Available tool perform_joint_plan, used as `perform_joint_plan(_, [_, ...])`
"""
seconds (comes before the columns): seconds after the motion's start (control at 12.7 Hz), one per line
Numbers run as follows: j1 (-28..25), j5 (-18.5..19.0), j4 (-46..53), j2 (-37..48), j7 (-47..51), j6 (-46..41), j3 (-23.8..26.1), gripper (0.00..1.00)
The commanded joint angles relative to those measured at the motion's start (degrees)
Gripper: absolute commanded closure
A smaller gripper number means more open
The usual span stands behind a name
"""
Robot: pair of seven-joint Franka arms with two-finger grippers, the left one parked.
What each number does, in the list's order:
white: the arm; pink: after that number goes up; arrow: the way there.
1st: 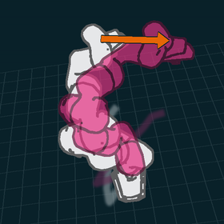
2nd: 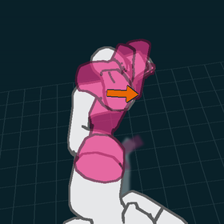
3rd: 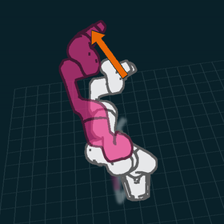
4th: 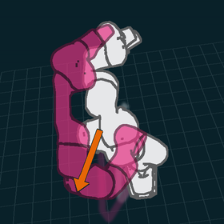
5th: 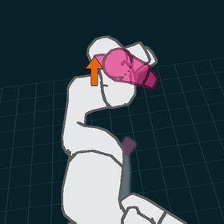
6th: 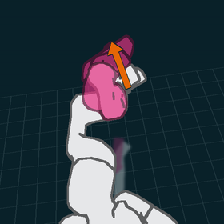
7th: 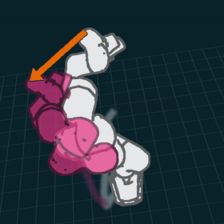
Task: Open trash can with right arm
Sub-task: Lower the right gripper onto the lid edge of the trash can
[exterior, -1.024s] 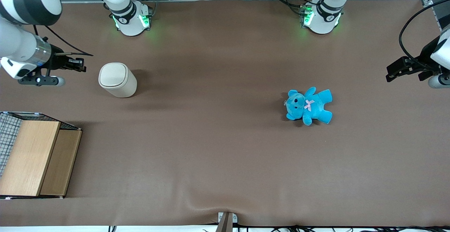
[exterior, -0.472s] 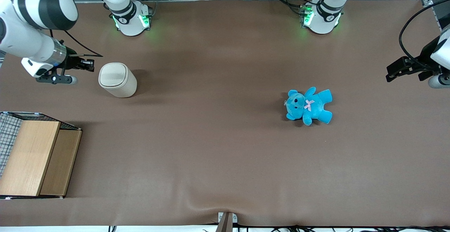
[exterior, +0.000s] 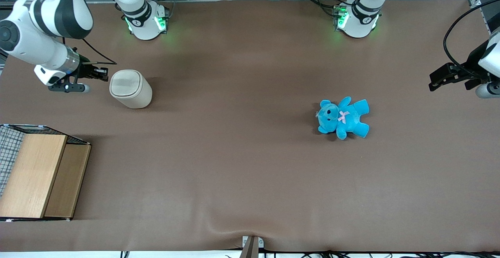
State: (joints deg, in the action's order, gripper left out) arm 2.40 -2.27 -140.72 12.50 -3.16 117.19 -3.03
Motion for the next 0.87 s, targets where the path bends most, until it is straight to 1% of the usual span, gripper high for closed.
perform_joint_plan(0.0, [0.59, -0.81, -4.73, 1.91, -1.58, 4.88, 0.13, 1.0])
perform_joint_plan(0.79, [1.02, -0.81, -6.93, -0.55, -1.58, 10.42, -0.14, 1.0])
